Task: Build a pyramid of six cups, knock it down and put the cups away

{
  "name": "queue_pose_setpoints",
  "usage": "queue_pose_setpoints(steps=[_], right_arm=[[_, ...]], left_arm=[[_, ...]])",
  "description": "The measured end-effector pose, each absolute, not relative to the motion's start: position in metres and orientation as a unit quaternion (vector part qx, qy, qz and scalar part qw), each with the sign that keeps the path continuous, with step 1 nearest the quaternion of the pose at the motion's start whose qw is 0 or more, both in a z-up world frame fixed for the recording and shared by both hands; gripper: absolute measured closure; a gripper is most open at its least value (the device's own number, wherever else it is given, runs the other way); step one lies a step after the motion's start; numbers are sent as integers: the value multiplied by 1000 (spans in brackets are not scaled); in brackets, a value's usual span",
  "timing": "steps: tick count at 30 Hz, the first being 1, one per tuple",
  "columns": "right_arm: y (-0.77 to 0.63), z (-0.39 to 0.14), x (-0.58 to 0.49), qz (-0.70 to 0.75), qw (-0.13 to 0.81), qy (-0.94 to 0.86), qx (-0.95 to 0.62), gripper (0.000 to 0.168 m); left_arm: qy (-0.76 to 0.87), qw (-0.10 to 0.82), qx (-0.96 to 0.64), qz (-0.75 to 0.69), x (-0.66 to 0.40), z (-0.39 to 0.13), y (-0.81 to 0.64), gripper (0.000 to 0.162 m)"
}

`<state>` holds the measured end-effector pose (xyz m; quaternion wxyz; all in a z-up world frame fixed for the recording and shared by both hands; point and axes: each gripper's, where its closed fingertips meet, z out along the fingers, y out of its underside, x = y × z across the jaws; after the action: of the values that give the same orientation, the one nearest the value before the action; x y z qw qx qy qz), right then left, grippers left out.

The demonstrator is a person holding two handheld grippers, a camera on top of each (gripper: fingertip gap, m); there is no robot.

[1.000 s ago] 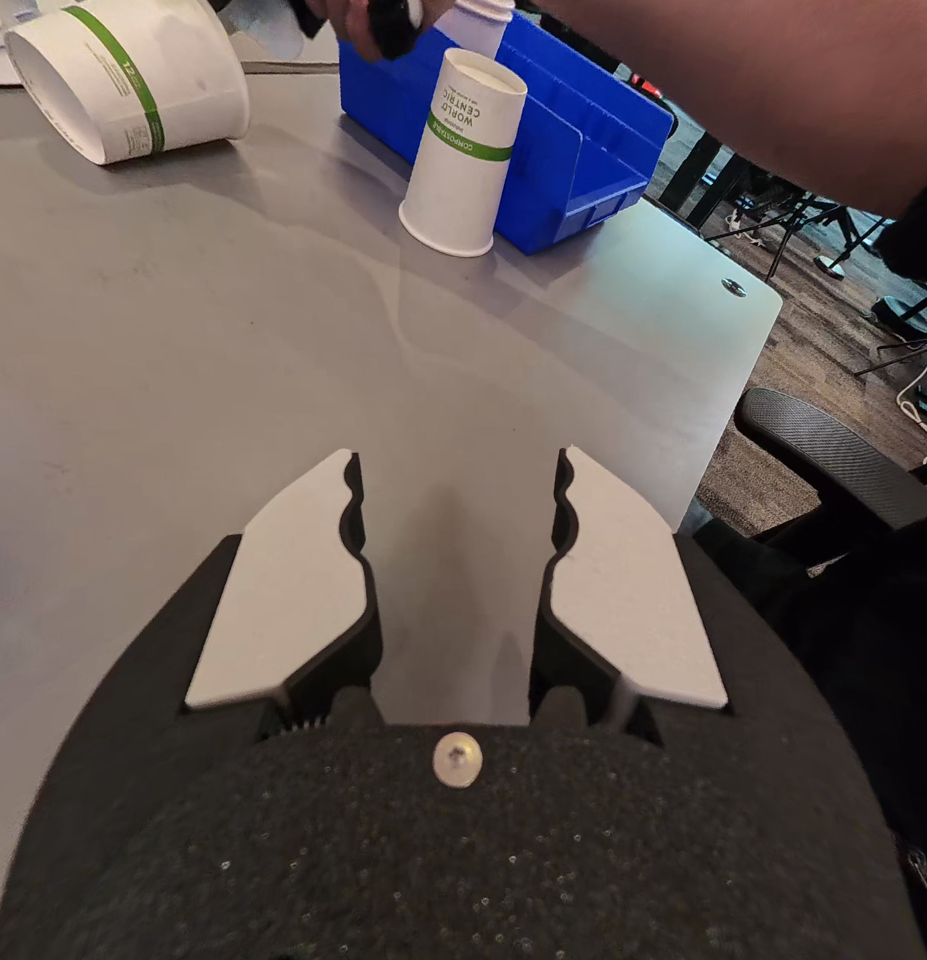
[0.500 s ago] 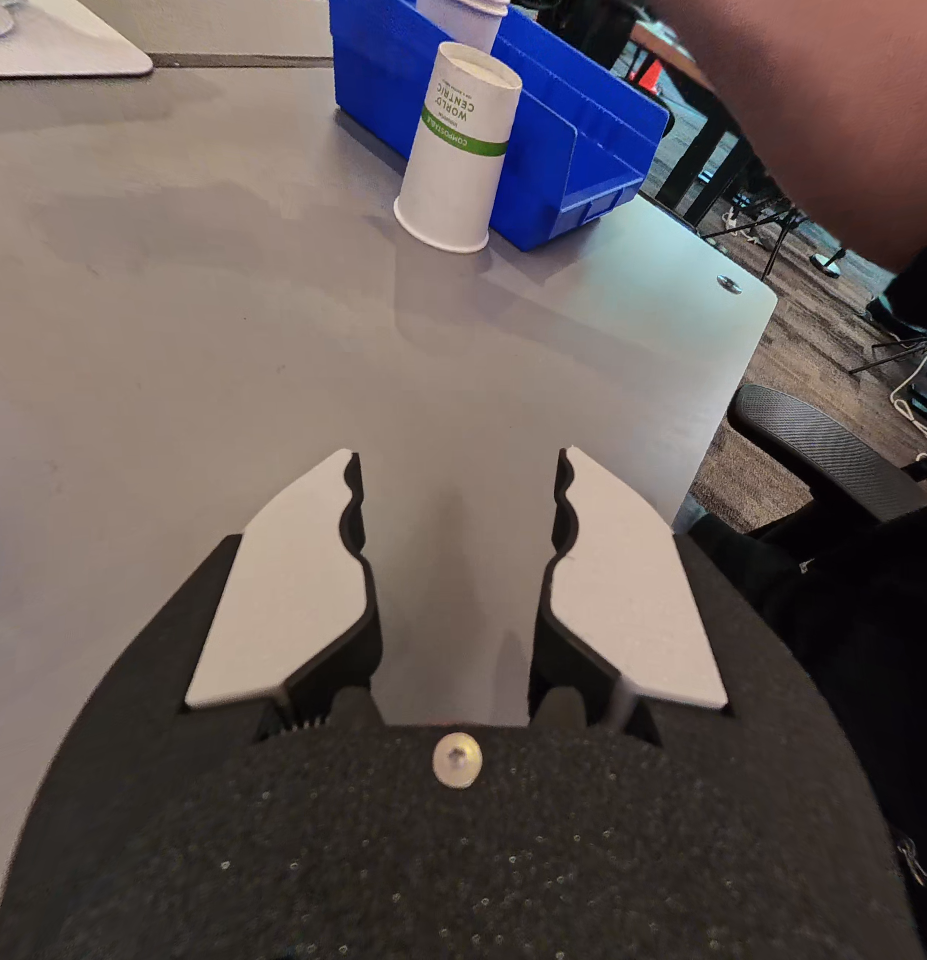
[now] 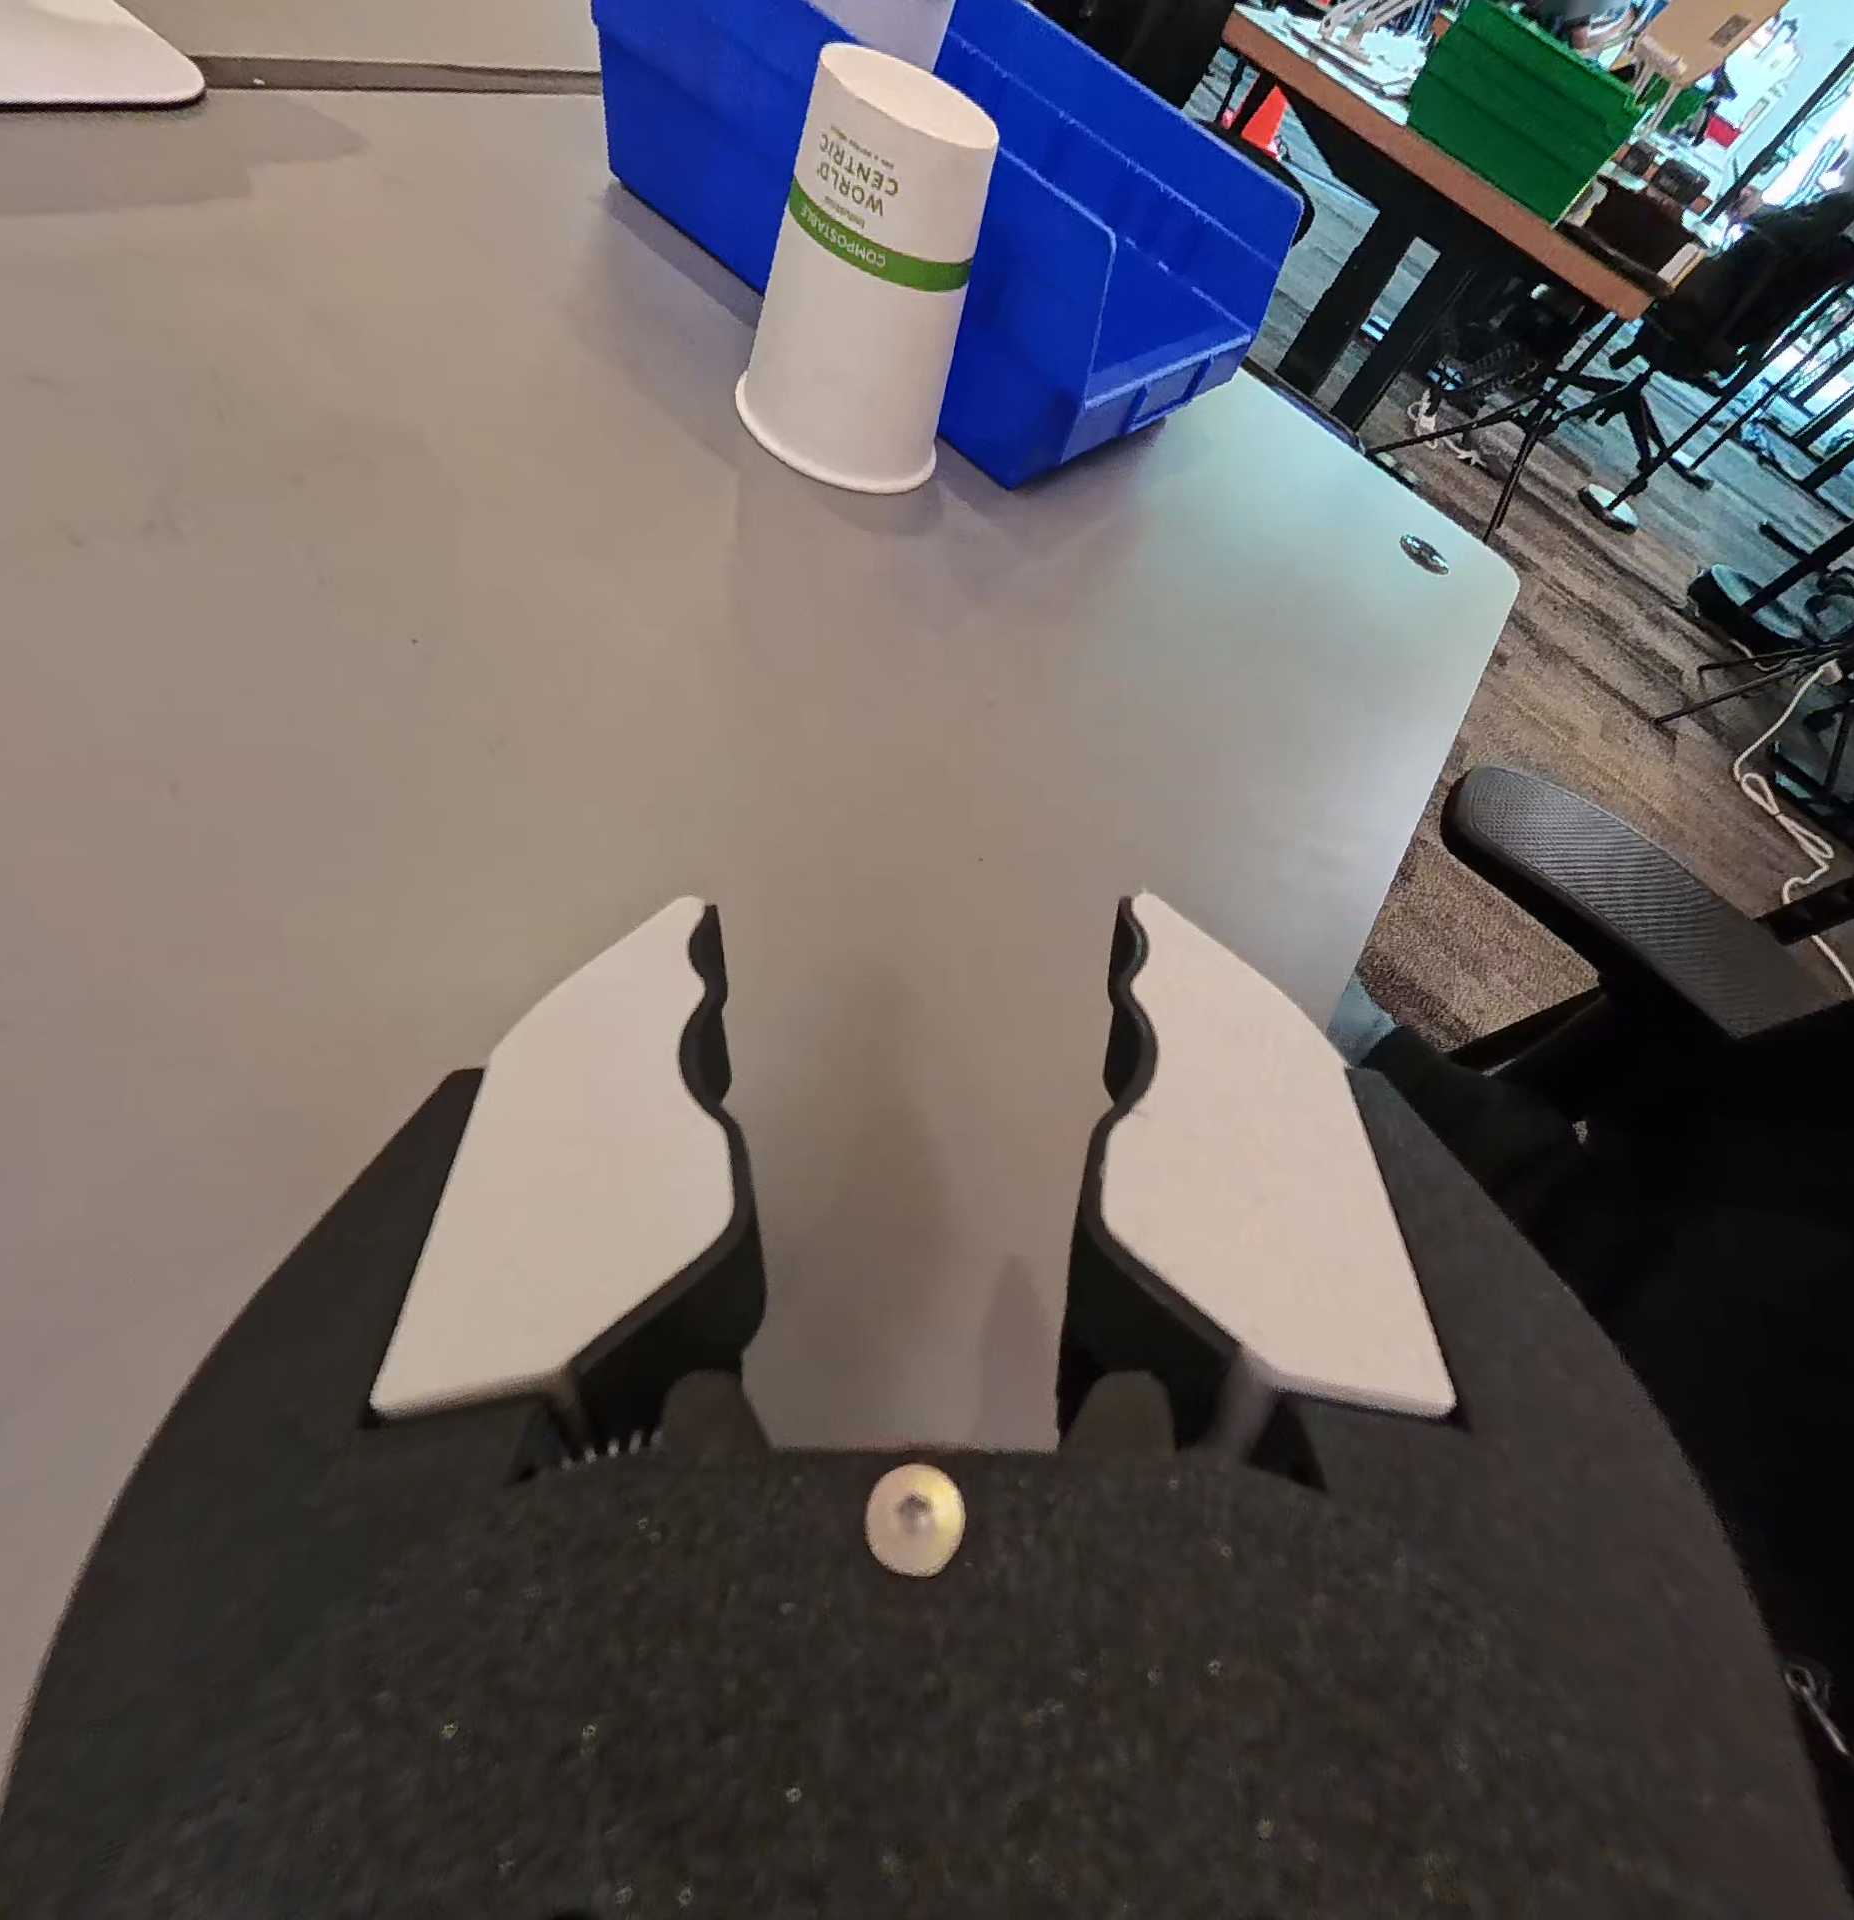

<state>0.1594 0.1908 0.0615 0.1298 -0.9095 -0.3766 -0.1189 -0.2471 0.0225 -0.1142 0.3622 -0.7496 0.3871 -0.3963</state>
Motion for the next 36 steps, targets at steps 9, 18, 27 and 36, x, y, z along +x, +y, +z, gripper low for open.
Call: queue_pose_setpoints(steps=[9, 18, 27, 36], right_arm=[[226, -24, 170, -48, 7, -364, -930, 168], [228, -54, 163, -13, 0, -365, -931, 157], [207, 27, 108, -27, 191, -434, -880, 128], [152, -18, 6, 7, 158, -555, -816, 95]], left_arm=[[383, 357, -761, -382, -253, -125, 26, 91], [376, 350, -769, -379, -256, -132, 29, 91], [395, 344, -760, -386, -245, -129, 22, 91], [415, 342, -755, -374, -239, -134, 17, 91]])
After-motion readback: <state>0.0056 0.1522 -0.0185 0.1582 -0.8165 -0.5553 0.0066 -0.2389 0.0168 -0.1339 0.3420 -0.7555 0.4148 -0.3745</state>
